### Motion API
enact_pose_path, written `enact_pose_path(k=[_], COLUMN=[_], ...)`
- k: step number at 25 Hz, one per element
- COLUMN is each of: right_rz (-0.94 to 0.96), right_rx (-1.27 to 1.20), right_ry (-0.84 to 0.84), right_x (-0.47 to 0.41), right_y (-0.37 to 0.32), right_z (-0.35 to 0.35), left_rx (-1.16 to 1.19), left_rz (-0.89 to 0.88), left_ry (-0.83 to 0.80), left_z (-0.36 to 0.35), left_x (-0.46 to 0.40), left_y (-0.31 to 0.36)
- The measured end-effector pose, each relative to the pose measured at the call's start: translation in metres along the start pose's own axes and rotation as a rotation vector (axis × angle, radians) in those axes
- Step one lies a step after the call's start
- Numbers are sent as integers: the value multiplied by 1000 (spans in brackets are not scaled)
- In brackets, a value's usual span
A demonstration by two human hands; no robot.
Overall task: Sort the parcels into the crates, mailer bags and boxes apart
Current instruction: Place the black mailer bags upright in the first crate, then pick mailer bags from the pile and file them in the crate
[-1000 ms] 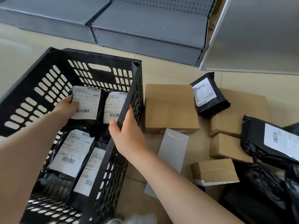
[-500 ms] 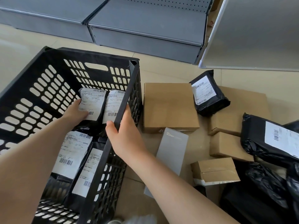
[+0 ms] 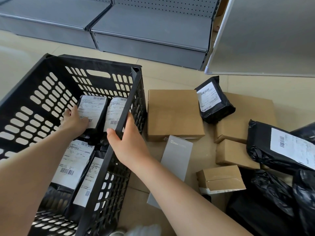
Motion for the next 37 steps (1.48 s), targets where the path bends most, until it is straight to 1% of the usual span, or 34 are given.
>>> enact_pose_path(k=[4, 7, 9, 12, 14, 17, 20, 23, 25, 26, 28, 30, 33, 37], right_rz=[-19, -47, -80, -148, -170, -189, -211, -272, -313, -326, -346, -379, -399, -414], right_rx=[-34, -34, -11, 38, 127, 295, 248, 222, 237, 222, 191, 173, 149, 141], right_ry=[-29, -101, -115, -82, -39, 68, 201, 256, 279, 300, 340, 324, 262, 197], right_x=[3, 9, 16, 24, 25, 28, 39, 60, 71, 75, 77, 73, 53, 17], right_y=[1, 0, 6, 21, 29, 46, 63, 80, 96, 104, 121, 136, 146, 157], right_z=[6, 17, 38, 84, 122, 192, 260, 316, 341, 347, 351, 344, 324, 291], left_rx=[126, 223, 294, 358, 342, 260, 150, 46, -16, -24, 29, 91, 66, 112], left_rz=[-88, -203, -292, -416, -503, -649, -743, -779, -726, -663, -472, -282, -111, 23], left_ry=[134, 160, 194, 274, 308, 335, 312, 217, 126, 83, -6, -89, -146, -170], left_z=[21, 30, 37, 49, 52, 48, 31, 0, -26, -38, -63, -90, -120, -138], left_x=[13, 31, 49, 78, 100, 133, 162, 187, 193, 191, 177, 160, 145, 129], left_y=[27, 64, 94, 135, 164, 211, 253, 295, 313, 314, 299, 272, 231, 190])
Point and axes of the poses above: each hand's wrist, its own x-axis away from the middle knuckle, its own z-axis out of the back of the hand, y = z × x, the point moved 6 cm from there along -x, towards the middle knuckle, and after that the axes turned 2 degrees about -x, right-handed, at the moved point
